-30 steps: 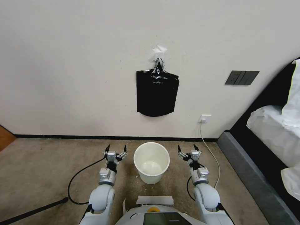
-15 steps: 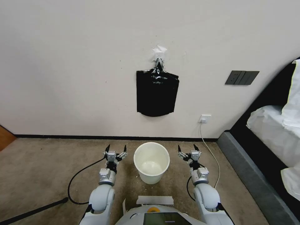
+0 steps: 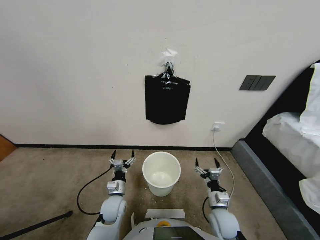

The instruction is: Place a trash bag onto the trash bin.

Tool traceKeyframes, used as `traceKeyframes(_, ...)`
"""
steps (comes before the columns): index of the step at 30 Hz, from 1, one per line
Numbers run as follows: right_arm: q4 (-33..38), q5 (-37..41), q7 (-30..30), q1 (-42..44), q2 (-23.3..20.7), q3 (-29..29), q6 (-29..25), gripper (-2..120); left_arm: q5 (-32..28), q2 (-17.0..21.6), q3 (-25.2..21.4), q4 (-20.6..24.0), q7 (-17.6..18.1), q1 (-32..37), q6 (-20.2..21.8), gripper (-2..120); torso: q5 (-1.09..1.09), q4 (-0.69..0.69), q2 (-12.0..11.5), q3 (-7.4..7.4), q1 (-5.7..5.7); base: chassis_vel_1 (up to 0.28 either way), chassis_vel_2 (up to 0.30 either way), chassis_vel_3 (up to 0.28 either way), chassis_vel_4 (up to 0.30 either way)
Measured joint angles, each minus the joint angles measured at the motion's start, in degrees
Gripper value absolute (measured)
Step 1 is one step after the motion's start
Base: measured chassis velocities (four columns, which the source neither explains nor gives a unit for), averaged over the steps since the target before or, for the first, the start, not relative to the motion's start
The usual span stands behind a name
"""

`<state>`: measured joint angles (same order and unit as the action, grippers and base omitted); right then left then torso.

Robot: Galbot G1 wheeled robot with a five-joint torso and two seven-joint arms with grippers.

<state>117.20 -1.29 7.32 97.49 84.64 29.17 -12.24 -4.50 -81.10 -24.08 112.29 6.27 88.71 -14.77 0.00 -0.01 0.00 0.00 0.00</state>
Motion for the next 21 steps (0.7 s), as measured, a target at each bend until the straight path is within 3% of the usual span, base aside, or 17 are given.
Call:
traceKeyframes(5,0.3,3.7,-0.1,-1.6,-2.0,-1.1,0.2,100,-0.5,1.0,-0.1,0.7,-0.2,1.2,0.6,100,-0.01,-0.01,0.0,0.00,0.00,0.000,0.000,0.000,0.000)
traceKeyframes(14,0.3,20.8,-1.9,-13.4,-12.0,-7.6,6.1,100,-1.8,3.1,-2.3,2.4,-0.6,4.5,0.6,100,0.00,0.03,0.0,0.00,0.00,0.000,0.000,0.000,0.000)
traceKeyframes(16,0.4,32.3,-2.4,-21.1,-16.5,-10.8,10.9,100,-1.8,3.3,-3.3,2.5,-1.0,5.8,-0.2,100,0.01,-0.01,0.0,0.01,0.00,0.000,0.000,0.000,0.000)
traceKeyframes(17,0.4,32.3,-2.4,-21.1,-16.5,-10.8,10.9,100,-1.8,3.3,-3.3,2.5,-1.0,5.8,-0.2,100,0.01,-0.01,0.0,0.01,0.00,0.000,0.000,0.000,0.000)
traceKeyframes(21,0.0,50.5,1.3,-36.7,-19.5,-16.0,15.5,100,-0.7,2.3,-4.8,2.3,-1.3,7.0,-2.1,100,-0.01,0.03,0.0,0.01,0.01,0.000,0.000,0.000,0.000)
